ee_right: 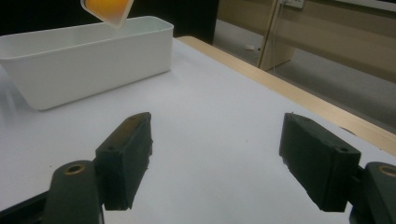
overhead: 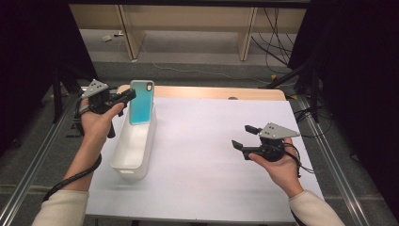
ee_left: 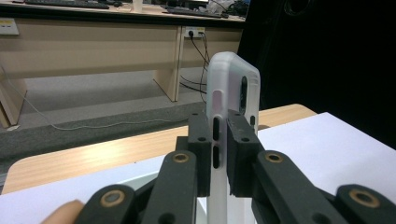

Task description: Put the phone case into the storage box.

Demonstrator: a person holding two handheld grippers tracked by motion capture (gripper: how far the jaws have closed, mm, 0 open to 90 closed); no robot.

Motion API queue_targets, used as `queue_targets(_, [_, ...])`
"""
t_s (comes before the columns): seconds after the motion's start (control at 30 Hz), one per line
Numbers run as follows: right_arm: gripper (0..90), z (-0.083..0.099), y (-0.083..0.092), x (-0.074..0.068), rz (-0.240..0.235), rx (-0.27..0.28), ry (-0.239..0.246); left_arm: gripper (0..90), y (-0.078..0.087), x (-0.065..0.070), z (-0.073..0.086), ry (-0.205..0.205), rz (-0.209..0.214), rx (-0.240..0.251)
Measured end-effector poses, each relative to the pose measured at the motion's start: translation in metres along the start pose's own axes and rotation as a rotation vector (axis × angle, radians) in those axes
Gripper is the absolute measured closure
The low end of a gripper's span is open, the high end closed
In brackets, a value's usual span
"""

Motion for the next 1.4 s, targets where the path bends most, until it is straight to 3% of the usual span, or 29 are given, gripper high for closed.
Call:
queue_targets(0.27, [26.7, 0.001, 0.0, 0.001, 0.005, -0.003, 0.0, 81.8, -0.004, -0.006, 0.002, 0.002, -0.006, -0.002])
queue_targets(0.3, [26.6, 0.0, -0.001, 0.003, 0.019, 0.015, 0.005, 81.8, -0.005, -0.008, 0.002, 0.003, -0.006, -0.001])
queue_targets(0.43, [26.6, 0.001, 0.0, 0.001, 0.002, -0.006, -0.004, 81.8, -0.007, -0.01, 0.003, 0.006, -0.007, -0.008])
queue_targets(0.93, [26.3, 0.001, 0.0, 0.002, 0.007, -0.002, 0.004, 81.8, -0.01, -0.022, 0.002, 0.008, -0.029, -0.007])
queue_targets(1.4, [26.5, 0.002, 0.001, 0.003, 0.01, -0.004, 0.006, 81.8, -0.018, -0.023, 0.003, -0.021, -0.022, -0.02])
Point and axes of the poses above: each handheld gripper's, and its own axes: y roughly backward along the jaws, z roughly out of its underside, x roughly to its right, the point moved 7 cm from there along -y, roughly forward along the jaws, and after that the axes turned 8 degrees about y, right-handed, at the moved point
